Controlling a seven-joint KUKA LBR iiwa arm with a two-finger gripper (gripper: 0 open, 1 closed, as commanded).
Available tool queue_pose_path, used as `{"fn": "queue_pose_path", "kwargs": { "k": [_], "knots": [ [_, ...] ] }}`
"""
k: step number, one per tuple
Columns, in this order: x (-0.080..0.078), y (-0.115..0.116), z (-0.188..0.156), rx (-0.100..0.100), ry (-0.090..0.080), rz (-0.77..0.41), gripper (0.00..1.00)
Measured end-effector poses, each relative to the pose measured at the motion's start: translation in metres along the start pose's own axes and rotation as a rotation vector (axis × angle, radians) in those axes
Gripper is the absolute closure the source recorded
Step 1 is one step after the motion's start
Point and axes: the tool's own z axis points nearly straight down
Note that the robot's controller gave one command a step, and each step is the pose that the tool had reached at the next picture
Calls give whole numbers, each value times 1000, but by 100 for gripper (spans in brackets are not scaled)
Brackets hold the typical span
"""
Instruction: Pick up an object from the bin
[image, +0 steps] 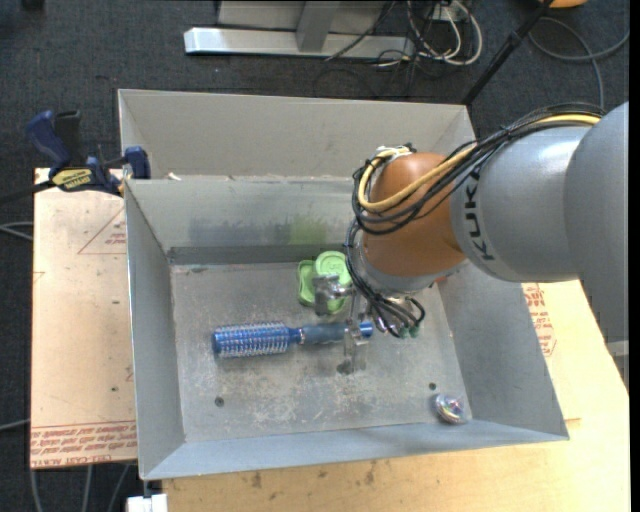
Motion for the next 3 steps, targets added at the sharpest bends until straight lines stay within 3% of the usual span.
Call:
{"fn": "queue_pose_path", "kwargs": {
  "k": [1,2,3],
  "knots": [
    [-5,-4,2,0,4,51,0],
    [-8,-4,32,0,4,-33,0],
    [-9,-3,32,0,4,-32,0]
  ]
}}
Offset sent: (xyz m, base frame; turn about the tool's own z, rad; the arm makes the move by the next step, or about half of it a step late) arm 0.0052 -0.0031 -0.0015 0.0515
